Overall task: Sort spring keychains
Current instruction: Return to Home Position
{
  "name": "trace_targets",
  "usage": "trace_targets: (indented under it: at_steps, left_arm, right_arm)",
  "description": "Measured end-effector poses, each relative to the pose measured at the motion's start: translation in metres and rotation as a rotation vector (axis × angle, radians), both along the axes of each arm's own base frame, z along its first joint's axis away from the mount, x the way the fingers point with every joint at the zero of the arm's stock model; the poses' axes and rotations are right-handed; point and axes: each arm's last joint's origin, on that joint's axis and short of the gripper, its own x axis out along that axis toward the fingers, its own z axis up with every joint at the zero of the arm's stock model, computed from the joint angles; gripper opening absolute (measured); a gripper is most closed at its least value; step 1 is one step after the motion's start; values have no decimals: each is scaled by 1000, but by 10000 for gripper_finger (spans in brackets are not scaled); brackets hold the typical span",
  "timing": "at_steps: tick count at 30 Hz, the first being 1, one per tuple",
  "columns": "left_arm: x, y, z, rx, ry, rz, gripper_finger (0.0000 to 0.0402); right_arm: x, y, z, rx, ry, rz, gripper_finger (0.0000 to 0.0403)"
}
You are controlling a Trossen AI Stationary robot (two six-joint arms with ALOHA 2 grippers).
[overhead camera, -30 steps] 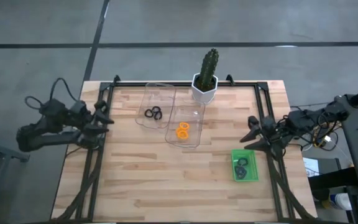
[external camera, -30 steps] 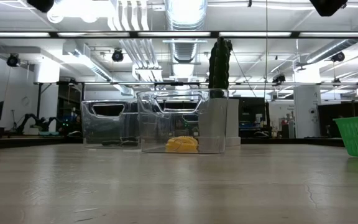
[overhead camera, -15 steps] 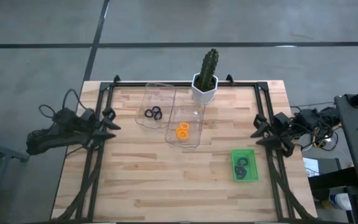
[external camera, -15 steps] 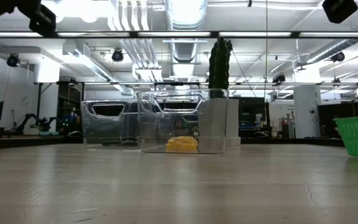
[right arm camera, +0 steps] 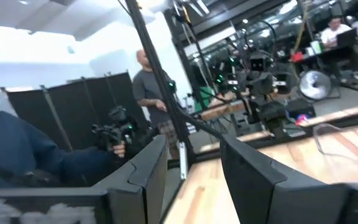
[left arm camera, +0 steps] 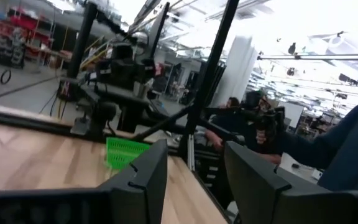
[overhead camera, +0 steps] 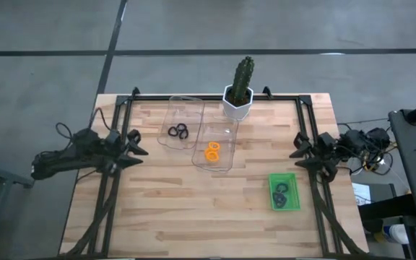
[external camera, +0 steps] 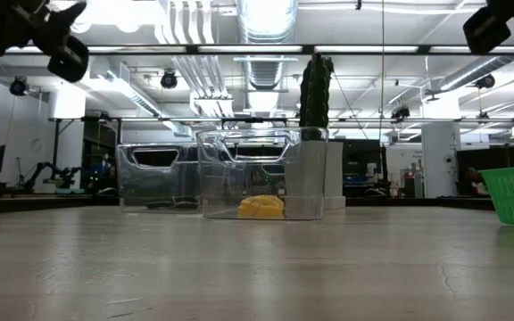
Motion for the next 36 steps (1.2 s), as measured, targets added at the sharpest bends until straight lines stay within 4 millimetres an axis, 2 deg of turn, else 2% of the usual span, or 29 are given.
trace_targets:
  at_steps: [5,8,16,22,36]
  left_arm:
    - [5,2,-12,-77,57,38,153]
    - [8,4,-18,-85,74,78,153]
    - [14,5,-38,48,63,96,153]
    - [18,5,-56,97,79,101,153]
    - [18,5,-58,158,88,108,153]
  right_arm:
    - [9,0,-14,-9,37,-107,144]
    - [14,1,-19,-78,4,-162,144]
    - [19,6,-31,-266,-91,-119,144]
    - [21,7,-39,-342,-94,-122,144]
    - [16,5,-37,-340,-128,-136,144]
